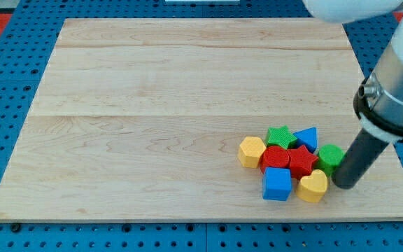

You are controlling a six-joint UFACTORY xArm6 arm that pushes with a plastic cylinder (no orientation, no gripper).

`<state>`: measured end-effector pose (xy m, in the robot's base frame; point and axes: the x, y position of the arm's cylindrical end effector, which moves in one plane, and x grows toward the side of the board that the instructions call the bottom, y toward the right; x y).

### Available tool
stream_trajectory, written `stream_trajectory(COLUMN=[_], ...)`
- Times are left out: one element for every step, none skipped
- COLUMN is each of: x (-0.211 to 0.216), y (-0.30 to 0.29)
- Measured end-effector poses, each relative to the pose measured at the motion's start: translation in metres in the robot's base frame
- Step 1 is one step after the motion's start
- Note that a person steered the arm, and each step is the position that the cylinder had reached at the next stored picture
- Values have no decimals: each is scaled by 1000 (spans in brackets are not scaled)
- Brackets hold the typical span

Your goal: Move red blocks away from the group of blocks

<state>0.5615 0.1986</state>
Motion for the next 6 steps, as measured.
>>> stream_trajectory(x=[-18,-11,1,-16,-31,-32], y=[-9,-27,-40,-59,-98,-115])
